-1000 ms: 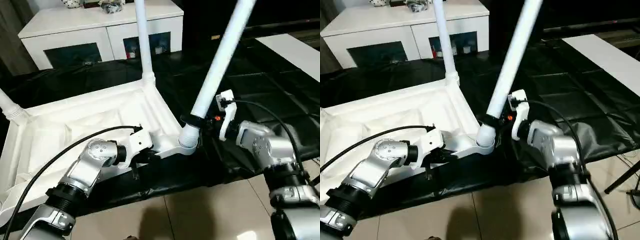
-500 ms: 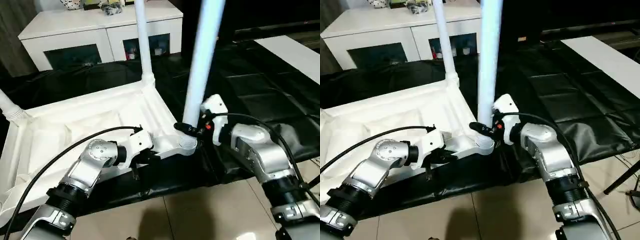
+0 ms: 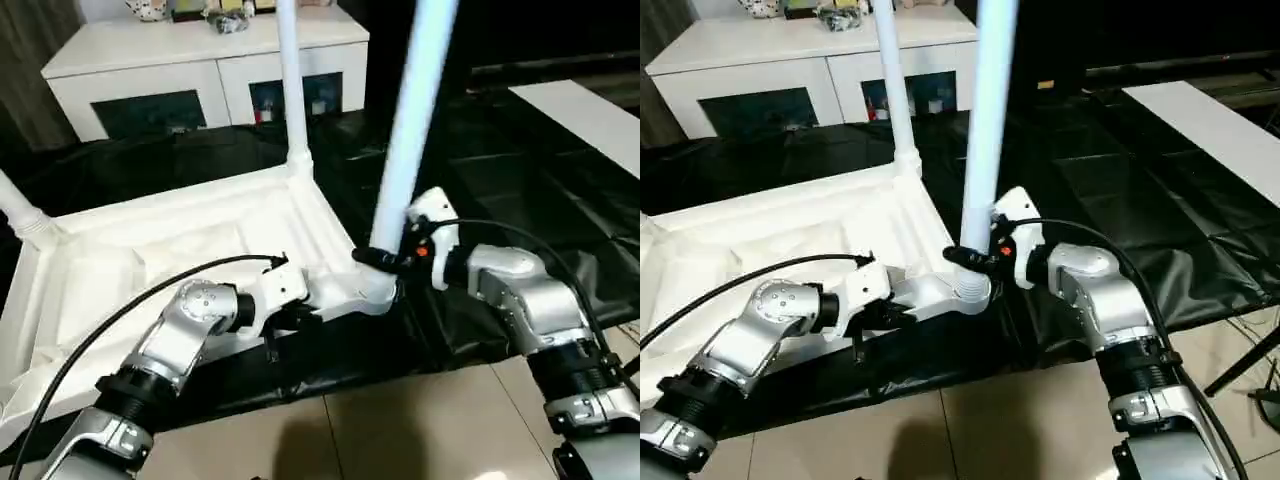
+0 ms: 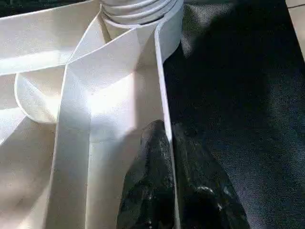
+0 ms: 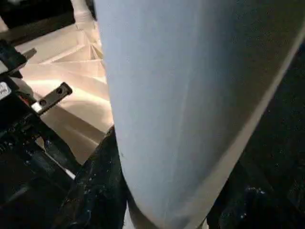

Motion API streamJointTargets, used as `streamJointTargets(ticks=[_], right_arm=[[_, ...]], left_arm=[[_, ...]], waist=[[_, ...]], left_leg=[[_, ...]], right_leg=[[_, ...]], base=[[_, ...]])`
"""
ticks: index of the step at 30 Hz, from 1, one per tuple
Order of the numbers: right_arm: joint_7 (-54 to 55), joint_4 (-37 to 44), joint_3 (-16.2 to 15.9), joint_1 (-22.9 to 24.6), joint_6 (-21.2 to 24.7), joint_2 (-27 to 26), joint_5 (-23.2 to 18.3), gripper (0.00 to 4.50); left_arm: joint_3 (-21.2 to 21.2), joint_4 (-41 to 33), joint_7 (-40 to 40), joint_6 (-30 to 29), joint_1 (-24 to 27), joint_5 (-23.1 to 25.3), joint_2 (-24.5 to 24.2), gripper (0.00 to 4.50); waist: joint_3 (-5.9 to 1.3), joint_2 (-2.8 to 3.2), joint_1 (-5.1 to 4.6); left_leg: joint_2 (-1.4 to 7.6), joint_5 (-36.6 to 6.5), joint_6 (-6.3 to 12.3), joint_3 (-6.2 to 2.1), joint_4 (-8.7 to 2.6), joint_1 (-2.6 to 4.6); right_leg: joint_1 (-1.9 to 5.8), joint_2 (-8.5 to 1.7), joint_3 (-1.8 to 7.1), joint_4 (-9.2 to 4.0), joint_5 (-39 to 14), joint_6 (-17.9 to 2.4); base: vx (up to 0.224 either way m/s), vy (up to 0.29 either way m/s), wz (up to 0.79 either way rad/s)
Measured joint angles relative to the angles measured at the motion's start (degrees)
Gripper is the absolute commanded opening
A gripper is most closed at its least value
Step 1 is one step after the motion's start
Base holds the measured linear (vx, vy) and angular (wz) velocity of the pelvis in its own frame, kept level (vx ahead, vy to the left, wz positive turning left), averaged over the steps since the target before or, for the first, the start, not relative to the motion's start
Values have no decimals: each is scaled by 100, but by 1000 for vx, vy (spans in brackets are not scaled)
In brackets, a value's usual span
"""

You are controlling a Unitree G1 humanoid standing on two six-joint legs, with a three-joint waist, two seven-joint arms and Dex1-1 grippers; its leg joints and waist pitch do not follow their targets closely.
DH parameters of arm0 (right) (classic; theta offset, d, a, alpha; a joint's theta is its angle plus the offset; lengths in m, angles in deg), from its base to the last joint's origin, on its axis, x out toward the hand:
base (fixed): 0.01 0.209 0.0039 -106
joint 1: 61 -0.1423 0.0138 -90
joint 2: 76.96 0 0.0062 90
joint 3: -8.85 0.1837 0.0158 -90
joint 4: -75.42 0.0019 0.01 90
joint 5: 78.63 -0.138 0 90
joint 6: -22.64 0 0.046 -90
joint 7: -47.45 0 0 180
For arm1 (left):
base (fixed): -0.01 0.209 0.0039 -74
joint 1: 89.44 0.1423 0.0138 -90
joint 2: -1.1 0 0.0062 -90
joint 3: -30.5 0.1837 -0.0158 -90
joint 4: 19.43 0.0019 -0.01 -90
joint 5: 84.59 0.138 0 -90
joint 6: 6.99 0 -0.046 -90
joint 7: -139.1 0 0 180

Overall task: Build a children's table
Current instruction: Insert table leg to table base

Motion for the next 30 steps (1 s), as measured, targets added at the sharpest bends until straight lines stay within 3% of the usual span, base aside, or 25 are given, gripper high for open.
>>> streamJointTargets(ticks=[13, 20, 26, 30], right_arm=[[327, 199, 476, 624, -321, -212, -365, 182], [312, 602, 107, 673, -311, -8, -50, 182], [93, 662, -215, 412, -49, 185, 167, 182], [-116, 467, -255, 206, 72, 219, 232, 182]], left_arm=[[18, 127, -39, 34, -42, 11, 58, 0], [32, 174, 31, 76, -41, 0, 62, 0], [53, 210, 46, 123, -42, 2, 63, 0], [64, 207, 54, 130, -44, 4, 62, 0]], waist=[[-22, 12, -17], [-36, 29, -17], [-34, 24, -16], [-35, 18, -16]], left_leg=[[-3, 0, -1, 0, -12, 10], [-4, 0, -2, 0, -48, 37], [-6, -1, -4, 0, -68, 66], [-5, -1, -4, 0, -71, 65]], right_leg=[[21, 0, 11, -8, -16, 26], [57, 0, 13, -16, -42, 67], [82, 0, 18, -15, -81, 128], [88, 0, 20, -15, -83, 126]], base=[[0, 0, 0], [0, 0, 0], [0, 0, 0], [0, 0, 0]])
